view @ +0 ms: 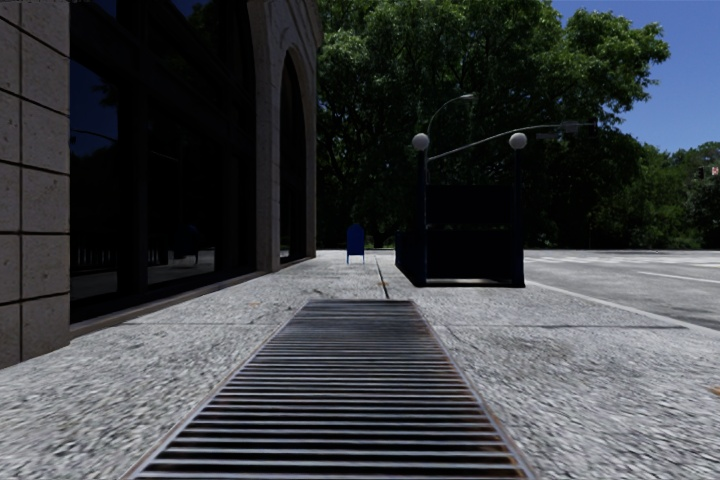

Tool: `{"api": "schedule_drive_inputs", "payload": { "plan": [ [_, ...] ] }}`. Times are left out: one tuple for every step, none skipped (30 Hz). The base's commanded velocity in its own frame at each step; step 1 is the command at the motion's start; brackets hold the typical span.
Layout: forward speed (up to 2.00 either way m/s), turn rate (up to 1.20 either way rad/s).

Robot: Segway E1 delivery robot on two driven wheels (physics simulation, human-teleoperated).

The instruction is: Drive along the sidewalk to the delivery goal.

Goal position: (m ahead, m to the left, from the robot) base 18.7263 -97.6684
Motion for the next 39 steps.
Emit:
{"api": "schedule_drive_inputs", "payload": {
  "plan": [
    [2.0, 0.0],
    [2.0, 0.0],
    [2.0, 0.0],
    [2.0, 0.0],
    [2.0, 0.0],
    [2.0, 0.0],
    [2.0, 0.0],
    [2.0, 0.0],
    [2.0, 0.0],
    [2.0, 0.0],
    [2.0, 0.0],
    [2.0, 0.0],
    [2.0, -0.02],
    [2.0, -0.02],
    [2.0, -0.06],
    [2.0, -0.09],
    [2.0, -0.09],
    [2.0, -0.09],
    [2.0, -0.09],
    [2.0, -0.09],
    [2.0, -0.1],
    [2.0, -0.1],
    [2.0, -0.1],
    [2.0, -0.1],
    [2.0, -0.1],
    [2.0, -0.1],
    [2.0, -0.1],
    [2.0, -0.1],
    [2.0, -0.1],
    [2.0, -0.1],
    [2.0, -0.1],
    [2.0, -0.1],
    [2.0, -0.1],
    [2.0, -0.1],
    [2.0, -0.1],
    [2.0, -0.1],
    [2.0, -0.1],
    [2.0, -0.1],
    [2.0, -0.1]
  ]
}}
